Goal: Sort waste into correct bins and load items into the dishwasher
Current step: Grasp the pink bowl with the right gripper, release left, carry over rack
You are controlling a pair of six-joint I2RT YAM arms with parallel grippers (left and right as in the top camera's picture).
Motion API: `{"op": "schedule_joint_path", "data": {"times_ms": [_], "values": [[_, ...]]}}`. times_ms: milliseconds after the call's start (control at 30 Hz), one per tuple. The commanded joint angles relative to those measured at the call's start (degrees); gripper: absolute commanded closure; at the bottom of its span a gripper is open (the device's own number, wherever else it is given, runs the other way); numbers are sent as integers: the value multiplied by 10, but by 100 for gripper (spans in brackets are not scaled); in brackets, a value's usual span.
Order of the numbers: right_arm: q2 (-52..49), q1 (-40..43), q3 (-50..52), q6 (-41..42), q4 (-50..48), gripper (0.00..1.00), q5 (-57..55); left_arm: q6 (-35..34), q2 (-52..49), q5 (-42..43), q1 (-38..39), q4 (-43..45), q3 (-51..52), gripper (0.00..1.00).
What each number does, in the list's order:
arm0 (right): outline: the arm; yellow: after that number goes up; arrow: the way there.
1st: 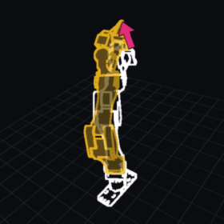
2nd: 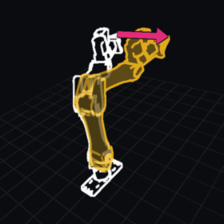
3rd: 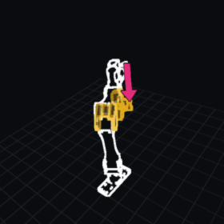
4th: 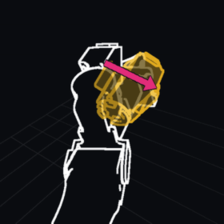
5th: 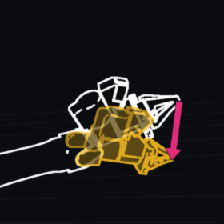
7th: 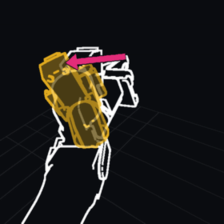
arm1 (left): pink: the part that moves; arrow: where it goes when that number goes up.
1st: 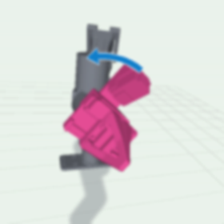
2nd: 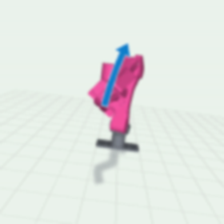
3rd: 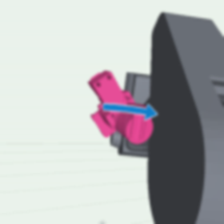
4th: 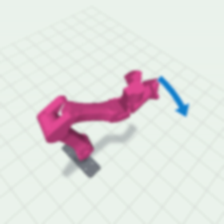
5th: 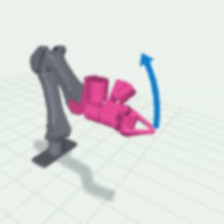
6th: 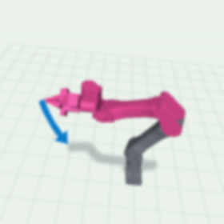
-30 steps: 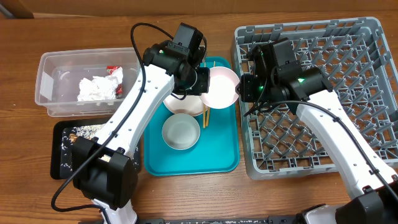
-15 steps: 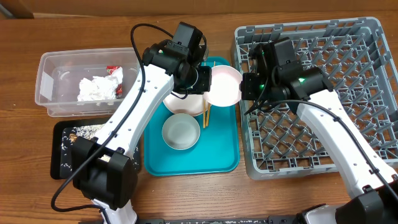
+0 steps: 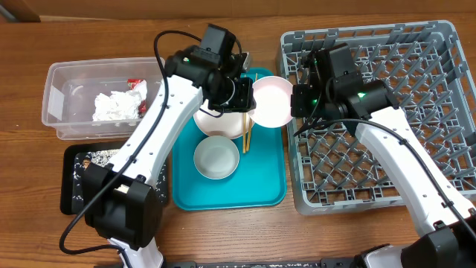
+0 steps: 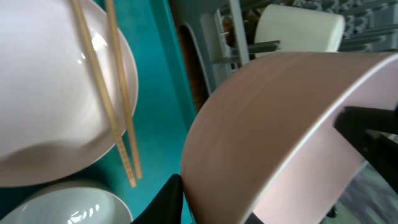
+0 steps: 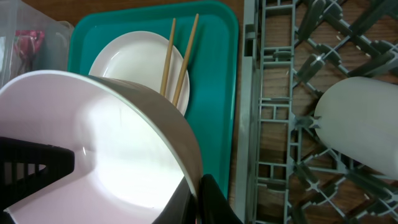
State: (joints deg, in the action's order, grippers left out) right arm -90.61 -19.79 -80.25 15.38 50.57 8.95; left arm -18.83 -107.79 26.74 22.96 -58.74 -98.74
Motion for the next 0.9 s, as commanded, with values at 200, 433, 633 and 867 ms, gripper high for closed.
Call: {"op": "schedule_joint_path", "data": {"times_ms": [200, 433, 633, 867], "values": [[5, -4, -7, 0, -29, 96, 41, 70, 7, 232, -46, 7, -9, 81], [5, -4, -7, 1, -69, 96, 4, 111, 7, 402, -70, 9, -9, 76], [5, -4, -7, 14, -82, 96, -2, 127, 7, 499, -72, 18, -9, 70], [5, -4, -7, 35, -81, 96, -34, 124, 7, 540, -72, 63, -9, 64]]}}
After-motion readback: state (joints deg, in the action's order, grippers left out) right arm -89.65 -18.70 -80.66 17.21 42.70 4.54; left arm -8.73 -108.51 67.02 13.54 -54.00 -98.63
